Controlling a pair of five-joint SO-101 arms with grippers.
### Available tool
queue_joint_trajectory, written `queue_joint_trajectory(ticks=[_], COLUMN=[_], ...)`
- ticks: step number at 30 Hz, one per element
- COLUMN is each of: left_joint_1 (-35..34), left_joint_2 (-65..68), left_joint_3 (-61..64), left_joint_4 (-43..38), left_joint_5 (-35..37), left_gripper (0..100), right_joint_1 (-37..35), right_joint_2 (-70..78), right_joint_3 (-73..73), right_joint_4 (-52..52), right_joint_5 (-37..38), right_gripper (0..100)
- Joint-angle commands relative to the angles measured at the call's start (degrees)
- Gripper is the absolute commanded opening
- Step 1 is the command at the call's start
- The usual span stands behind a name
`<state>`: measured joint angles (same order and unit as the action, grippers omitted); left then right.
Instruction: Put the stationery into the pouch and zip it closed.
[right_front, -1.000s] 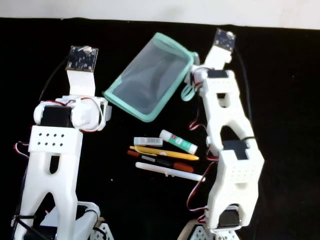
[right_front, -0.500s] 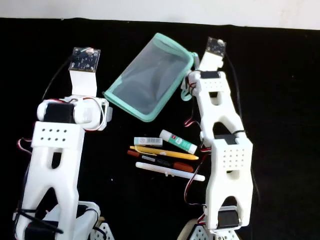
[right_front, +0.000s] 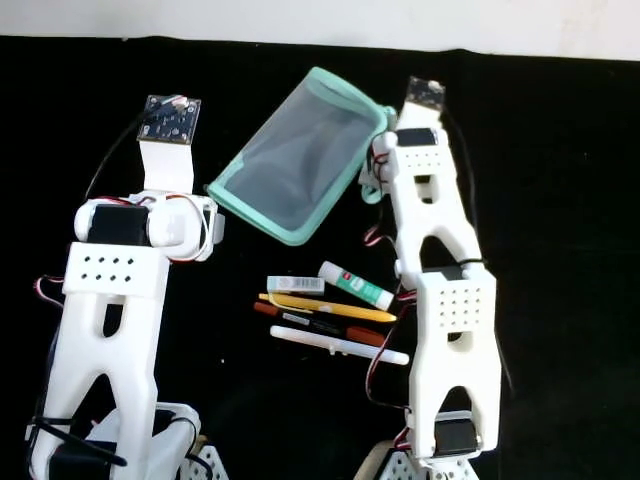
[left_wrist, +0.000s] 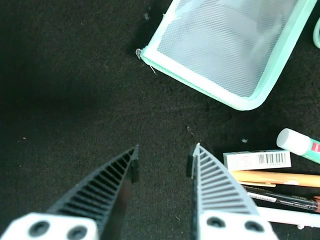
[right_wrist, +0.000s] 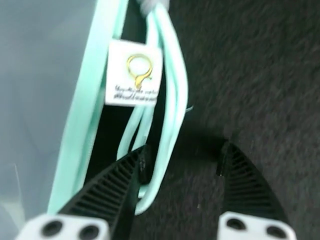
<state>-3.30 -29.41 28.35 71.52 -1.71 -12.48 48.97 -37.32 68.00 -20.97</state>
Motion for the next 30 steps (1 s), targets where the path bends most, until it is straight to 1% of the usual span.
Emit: queue_joint_trajectory(ticks=[1, 7, 14, 18, 21, 25, 28, 30], left_joint_1=[-0.48, -0.48, -0.48, -0.48, -0.48, -0.48, -0.48, -0.48], left_joint_2=[-0.04, -0.04, -0.04, -0.04, -0.04, -0.04, -0.04, -0.04], left_joint_3=[-0.66, -0.66, -0.66, -0.66, -0.66, -0.57, -0.57, -0.57], left_joint_4=[-0.88, -0.88, -0.88, -0.88, -0.88, -0.88, -0.88, -0.88], left_joint_5=[-0.26, -0.26, -0.18, -0.18, -0.18, -0.18, -0.18, -0.18], left_gripper=[19, 19, 19, 19, 19, 19, 19, 19], right_joint_1=[-3.30, -4.70, -3.65, -3.47, -3.38, -2.95, -1.19, 0.22], right_joint_2=[0.04, 0.13, 4.79, 5.67, 5.58, 5.05, 4.62, 3.65], right_joint_3=[-0.75, -0.66, -1.19, -3.03, -3.47, -3.91, -8.48, -13.58], right_joint_4=[1.80, 2.59, 7.25, 9.89, 10.86, 10.95, 13.05, 15.43], right_joint_5=[-0.62, -0.62, -0.53, 0.00, 0.09, 0.09, 0.18, 2.55], right_gripper=[21.7, 21.1, 6.3, 4.6, 0.5, 0.8, 0.8, 0.8])
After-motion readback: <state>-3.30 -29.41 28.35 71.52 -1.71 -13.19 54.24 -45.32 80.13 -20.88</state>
